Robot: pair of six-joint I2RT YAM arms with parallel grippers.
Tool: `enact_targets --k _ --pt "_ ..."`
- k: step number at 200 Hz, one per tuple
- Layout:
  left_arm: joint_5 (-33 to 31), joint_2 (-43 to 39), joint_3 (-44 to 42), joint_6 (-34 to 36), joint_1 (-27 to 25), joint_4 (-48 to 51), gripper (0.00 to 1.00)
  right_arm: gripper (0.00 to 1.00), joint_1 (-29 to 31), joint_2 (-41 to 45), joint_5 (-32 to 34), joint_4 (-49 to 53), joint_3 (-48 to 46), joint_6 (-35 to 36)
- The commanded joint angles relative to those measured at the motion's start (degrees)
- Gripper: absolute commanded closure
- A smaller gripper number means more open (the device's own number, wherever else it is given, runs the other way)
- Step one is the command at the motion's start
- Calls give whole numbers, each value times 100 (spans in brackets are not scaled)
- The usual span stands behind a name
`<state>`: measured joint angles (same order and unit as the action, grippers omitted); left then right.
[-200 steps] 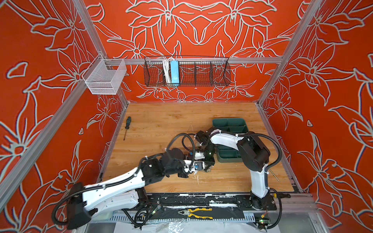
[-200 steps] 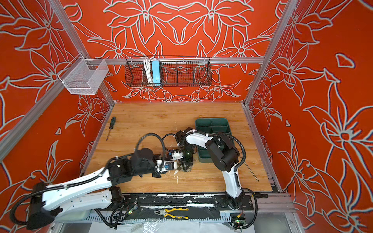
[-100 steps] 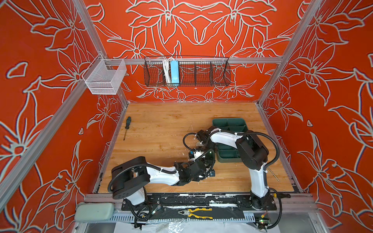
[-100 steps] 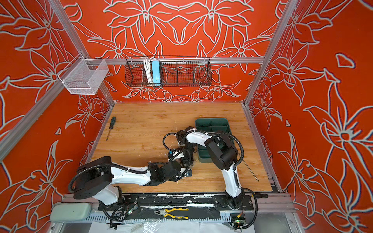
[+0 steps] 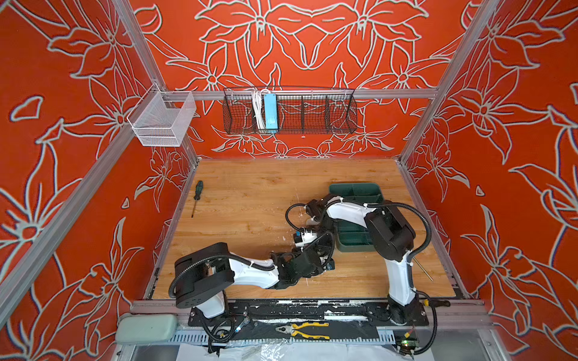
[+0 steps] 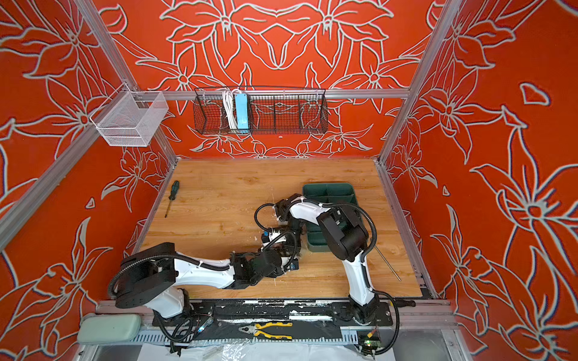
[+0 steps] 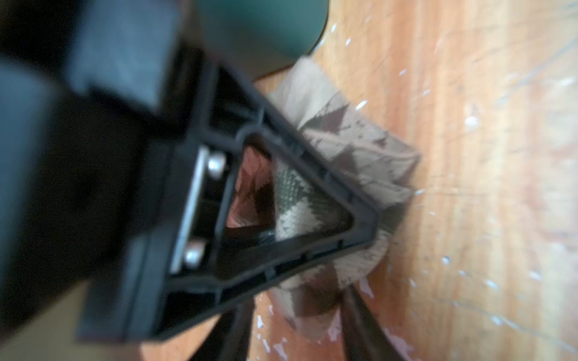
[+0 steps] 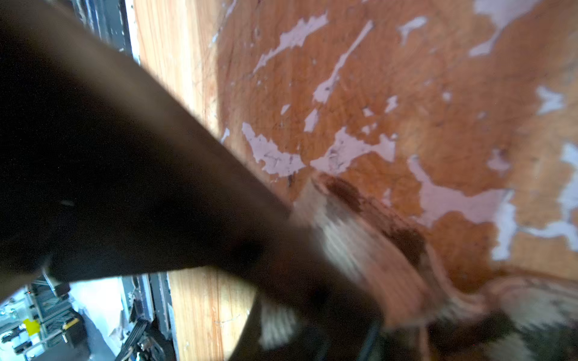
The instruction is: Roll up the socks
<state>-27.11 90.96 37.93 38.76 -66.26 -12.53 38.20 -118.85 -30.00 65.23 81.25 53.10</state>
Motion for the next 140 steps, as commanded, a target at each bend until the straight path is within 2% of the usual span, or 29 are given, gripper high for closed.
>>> enact_targets --k 1,21,36,52,78,97,140 --pt "44 -90 244 61 -1 -21 52 85 57 -345 128 -108 0 143" --pt "186 175 334 72 5 18 54 86 59 -324 91 -90 -13 126" --pt "329 401 379 67 6 49 60 85 56 -277 82 -134 -52 104" --pt "400 644 454 -39 40 140 71 85 65 -193 77 -185 -115 104" --pt "419 849 518 -299 135 238 82 86 65 4 117 -294 -213 121" --pt "522 836 570 -501 187 396 100 85 65 189 134 -397 -321 144" --pt "534 701 563 -976 219 981 100 81 56 983 665 -1459 -897 53"
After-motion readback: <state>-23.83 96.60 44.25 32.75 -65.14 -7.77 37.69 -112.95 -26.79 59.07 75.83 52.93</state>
